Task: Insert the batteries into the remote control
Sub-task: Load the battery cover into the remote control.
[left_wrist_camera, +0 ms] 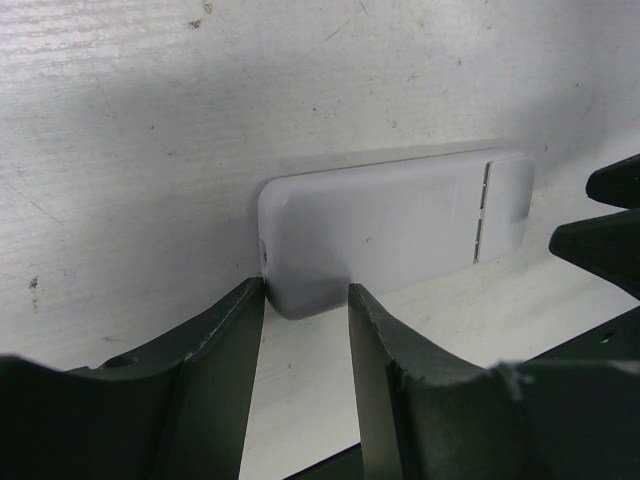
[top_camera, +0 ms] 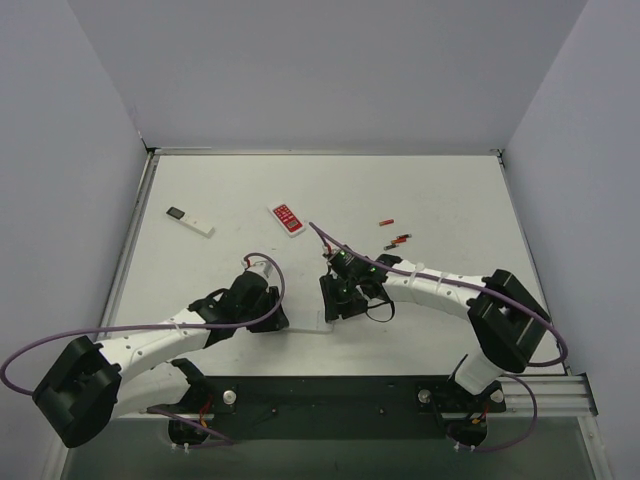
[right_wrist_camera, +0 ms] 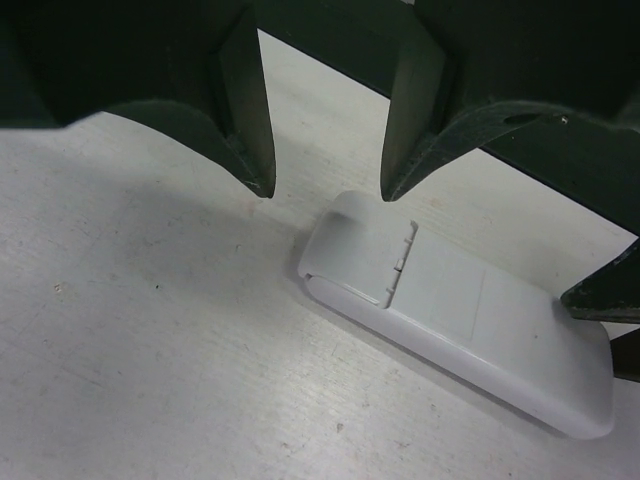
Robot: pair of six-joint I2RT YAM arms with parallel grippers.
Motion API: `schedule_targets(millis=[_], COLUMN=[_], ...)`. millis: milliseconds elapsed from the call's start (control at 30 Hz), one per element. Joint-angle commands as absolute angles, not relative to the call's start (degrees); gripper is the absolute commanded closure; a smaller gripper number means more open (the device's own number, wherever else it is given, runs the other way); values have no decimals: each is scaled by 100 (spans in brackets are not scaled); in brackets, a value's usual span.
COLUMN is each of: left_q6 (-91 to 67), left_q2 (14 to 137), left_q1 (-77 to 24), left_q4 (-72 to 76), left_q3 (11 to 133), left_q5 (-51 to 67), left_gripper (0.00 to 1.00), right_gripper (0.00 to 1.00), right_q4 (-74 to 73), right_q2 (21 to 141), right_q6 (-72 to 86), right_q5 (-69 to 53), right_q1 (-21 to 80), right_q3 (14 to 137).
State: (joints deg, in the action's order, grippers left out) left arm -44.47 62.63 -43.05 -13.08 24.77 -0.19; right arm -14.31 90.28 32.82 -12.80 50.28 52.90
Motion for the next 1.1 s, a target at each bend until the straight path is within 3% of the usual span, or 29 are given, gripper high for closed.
schedule_targets(millis=[0, 367, 533, 1067], left_q6=[-4544, -4606, -4588, -4342], left_q2=[6170, 5810, 5660, 6750], left_q1=[-4333, -4280, -4167, -4052], left_q4=[-1142, -1591, -1521, -783], left_q3=[2478, 2584, 2575, 2655], left_q5=[149, -228, -343, 299], left_gripper=[51, 40, 39, 58], right_gripper=[59, 65, 66, 68], right_q4=[-1486, -1274, -1248, -1151], right_q2=[9237, 9501, 9440, 9835], right_q6=[3375, 3472, 3507, 3612], right_q5=[-1195, -1345, -1353, -1678], right_q1=[4992, 4931, 4931, 4860], right_q3=[5414, 5467, 5458, 5537])
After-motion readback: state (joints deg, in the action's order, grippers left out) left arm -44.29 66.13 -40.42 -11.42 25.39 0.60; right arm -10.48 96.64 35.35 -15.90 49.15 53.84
